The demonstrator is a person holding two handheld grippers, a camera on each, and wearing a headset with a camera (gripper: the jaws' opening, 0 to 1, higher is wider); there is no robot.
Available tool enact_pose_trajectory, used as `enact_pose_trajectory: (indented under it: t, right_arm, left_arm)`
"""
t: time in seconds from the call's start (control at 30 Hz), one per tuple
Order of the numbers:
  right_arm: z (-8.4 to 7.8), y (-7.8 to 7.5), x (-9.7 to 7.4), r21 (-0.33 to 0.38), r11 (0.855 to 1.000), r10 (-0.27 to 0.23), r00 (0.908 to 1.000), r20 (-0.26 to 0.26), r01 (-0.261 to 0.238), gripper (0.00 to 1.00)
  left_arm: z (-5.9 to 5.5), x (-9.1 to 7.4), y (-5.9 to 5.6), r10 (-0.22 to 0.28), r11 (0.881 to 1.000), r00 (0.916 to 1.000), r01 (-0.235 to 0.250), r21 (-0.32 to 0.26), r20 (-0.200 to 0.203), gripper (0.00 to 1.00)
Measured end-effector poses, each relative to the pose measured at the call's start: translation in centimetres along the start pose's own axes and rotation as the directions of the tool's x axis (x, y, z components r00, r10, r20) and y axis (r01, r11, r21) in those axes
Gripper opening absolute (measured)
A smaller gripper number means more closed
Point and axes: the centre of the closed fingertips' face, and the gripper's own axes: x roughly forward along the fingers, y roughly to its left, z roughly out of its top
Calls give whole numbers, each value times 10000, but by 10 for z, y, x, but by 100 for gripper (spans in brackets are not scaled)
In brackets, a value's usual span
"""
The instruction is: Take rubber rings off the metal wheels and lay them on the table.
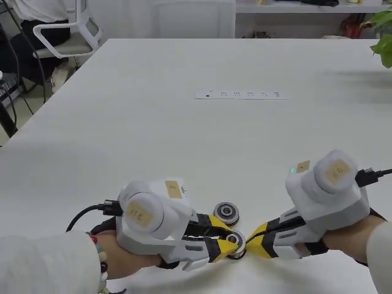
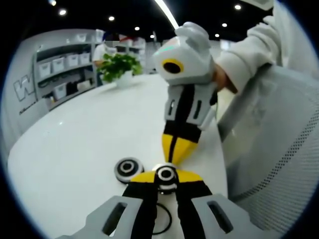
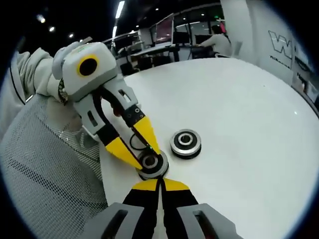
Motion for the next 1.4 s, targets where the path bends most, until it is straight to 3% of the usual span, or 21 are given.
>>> enact_pose_trajectory:
  t: [0.03,0.17,0.2,0.33,0.47,0.5,0.57,0.6,0.67,0.77,0.9,1.4]
  right_arm:
    - [-1,0,-1,657,9978,60,10000,-21,-58,0]
    - [1,-2,-3,1987,9797,249,9996,152,-275,0]
    - [0,-1,-3,2594,9649,375,9992,151,-402,0]
    - [0,-2,-4,3172,9463,534,9979,377,-626,0]
    - [2,-1,-6,4084,9078,746,9950,669,-955,0]
    - [3,-1,-7,4134,9047,784,9940,758,-1029,0]
    - [9,1,-9,4549,8796,951,9884,1187,-1393,0]
    - [6,-4,-9,4418,8883,882,9907,1035,-1252,0]
    - [7,-2,-8,4415,8884,884,9906,1041,-1257,0]
    - [7,-1,-9,4662,8740,937,9890,1147,-1369,0]
    - [10,4,-10,4760,8657,1016,9855,1359,-1549,0]
    - [17,11,-9,4520,8765,1089,9828,1491,-1656,0]
  left_arm:
    - [0,0,0,-3,10000,10000,3,4,-1,13]
    - [0,0,0,-18,10000,10000,18,2,3,13]
    - [0,0,0,-18,10000,10000,18,8,6,13]
    - [0,0,0,-27,10000,10000,27,12,8,13]
    - [0,0,0,-30,10000,10000,30,29,2,13]
    - [0,0,0,-29,10000,10000,29,30,2,13]
    - [0,0,0,-27,10000,10000,27,37,1,13]
    - [0,-1,0,-27,10000,10000,27,41,-3,13]
    - [0,-1,0,-28,10000,10000,28,37,0,13]
    - [0,0,0,-30,10000,10000,30,41,-5,13]
    - [0,0,0,-32,10000,10000,32,43,-10,13]
    - [1,-1,0,-37,10000,10000,37,35,2,13]
